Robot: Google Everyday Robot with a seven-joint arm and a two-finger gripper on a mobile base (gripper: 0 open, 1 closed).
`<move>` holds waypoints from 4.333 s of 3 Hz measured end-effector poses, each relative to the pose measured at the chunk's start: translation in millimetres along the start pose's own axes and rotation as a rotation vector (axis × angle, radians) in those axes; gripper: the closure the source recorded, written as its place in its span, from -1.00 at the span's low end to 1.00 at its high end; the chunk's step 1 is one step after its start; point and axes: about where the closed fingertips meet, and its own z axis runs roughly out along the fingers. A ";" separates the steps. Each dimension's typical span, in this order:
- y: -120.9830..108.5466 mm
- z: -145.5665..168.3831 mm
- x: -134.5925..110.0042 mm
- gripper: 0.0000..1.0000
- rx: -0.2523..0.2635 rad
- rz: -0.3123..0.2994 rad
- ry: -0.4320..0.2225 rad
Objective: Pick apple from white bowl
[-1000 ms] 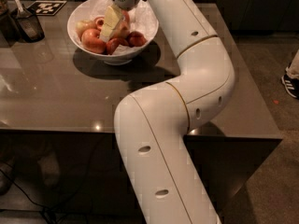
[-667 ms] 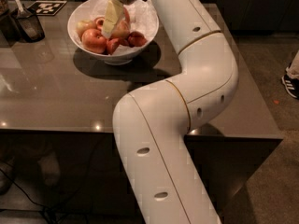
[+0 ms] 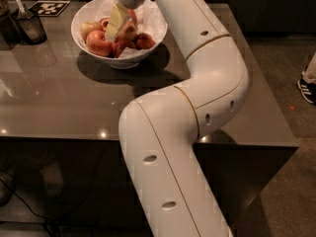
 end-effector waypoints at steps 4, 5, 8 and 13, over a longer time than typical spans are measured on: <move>-6.6 18.4 22.0 -0.62 -0.027 0.059 0.016; -6.6 18.4 21.9 -0.15 -0.027 0.059 0.016; -6.6 18.6 21.8 1.00 -0.026 0.059 0.016; -9.0 -38.7 -34.6 1.00 0.080 -0.086 -0.122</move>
Offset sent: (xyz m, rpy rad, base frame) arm 0.0428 -0.0276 0.0069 0.0008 0.0860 -0.0481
